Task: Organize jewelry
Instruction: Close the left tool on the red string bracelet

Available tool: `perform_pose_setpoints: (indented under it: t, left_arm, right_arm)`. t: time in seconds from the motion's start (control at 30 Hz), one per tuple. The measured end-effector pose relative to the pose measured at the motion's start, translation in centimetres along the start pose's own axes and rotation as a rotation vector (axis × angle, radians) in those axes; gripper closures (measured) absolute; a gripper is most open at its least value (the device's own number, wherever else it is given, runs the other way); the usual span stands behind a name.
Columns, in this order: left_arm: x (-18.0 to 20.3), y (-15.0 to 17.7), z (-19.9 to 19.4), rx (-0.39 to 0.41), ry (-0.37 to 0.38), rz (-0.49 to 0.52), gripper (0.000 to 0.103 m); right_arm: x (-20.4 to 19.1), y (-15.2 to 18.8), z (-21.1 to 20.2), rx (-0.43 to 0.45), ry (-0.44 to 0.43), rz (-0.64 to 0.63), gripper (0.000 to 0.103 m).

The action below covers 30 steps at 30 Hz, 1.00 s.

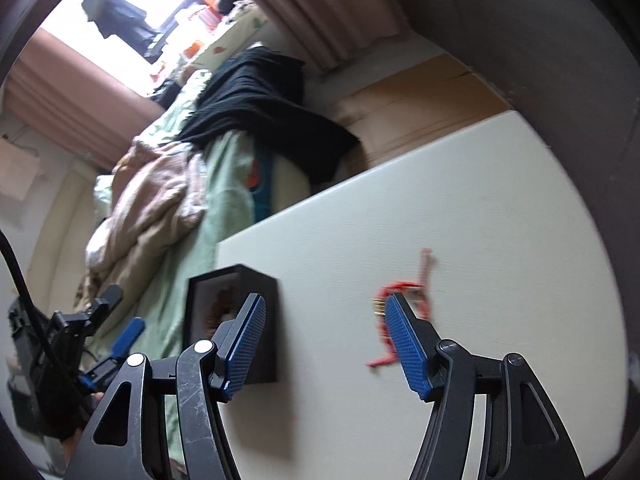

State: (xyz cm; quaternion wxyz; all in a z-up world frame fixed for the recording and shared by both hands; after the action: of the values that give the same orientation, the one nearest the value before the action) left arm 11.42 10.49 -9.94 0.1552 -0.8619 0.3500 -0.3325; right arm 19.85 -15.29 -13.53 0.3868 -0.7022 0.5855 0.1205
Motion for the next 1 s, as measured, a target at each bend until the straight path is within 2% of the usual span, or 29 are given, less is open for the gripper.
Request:
perform_pose_setpoints:
  t: [0.23, 0.3, 0.57, 0.6, 0.7, 0.83, 0.93, 1.0]
  left_arm:
    - [5.1, 3.0, 1.8, -0.05, 0.02, 0.151, 0.033]
    - [6.4, 4.0, 2.4, -0.062, 0.021, 0.187, 0.037]
    - [9.9, 7.2, 4.6, -0.098, -0.021, 0.321, 0.041]
    - [10.2, 7.6, 5.0, -0.102, -0.032, 0.337, 0.042]
    - [11.1, 8.9, 6.6, -0.135, -0.061, 0.385, 0.054]
    - [11.9, 10.5, 8.4, -0.17, -0.097, 0.442, 0.057]
    - [12.5, 11.8, 9.8, -0.201, -0.12, 0.472, 0.064]
    - [12.7, 12.5, 10.8, -0.222, -0.138, 0.489, 0.065]
  right_arm:
    - [3.8, -0.3, -2.4, -0.001, 0.073, 0.041, 0.04]
    - [4.8, -0.5, -3.2, 0.008, 0.089, 0.054, 0.04]
    - [7.6, -1.2, -5.7, 0.044, 0.111, 0.102, 0.04]
    - [7.9, -1.4, -6.1, 0.051, 0.115, 0.11, 0.04]
    - [9.0, -1.6, -7.1, 0.062, 0.127, 0.134, 0.04]
    - [9.9, -1.6, -7.5, 0.052, 0.158, 0.132, 0.04]
    - [10.4, -1.7, -8.0, 0.052, 0.161, 0.132, 0.04]
    - [10.9, -1.6, -8.3, 0.052, 0.165, 0.139, 0.04]
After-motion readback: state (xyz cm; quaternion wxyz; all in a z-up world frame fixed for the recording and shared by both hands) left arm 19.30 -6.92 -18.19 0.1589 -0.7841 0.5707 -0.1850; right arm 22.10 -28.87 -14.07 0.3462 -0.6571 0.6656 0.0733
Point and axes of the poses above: each gripper's, at about its wrist camera, not at the fingertips, and z roughly the way its jaws point, x to its right, y to its underside, the point moved 7 cm from there along z, roughly the way its jaws point, and after that the axes turned 9 degrees about -y, right-handed, at the moved point
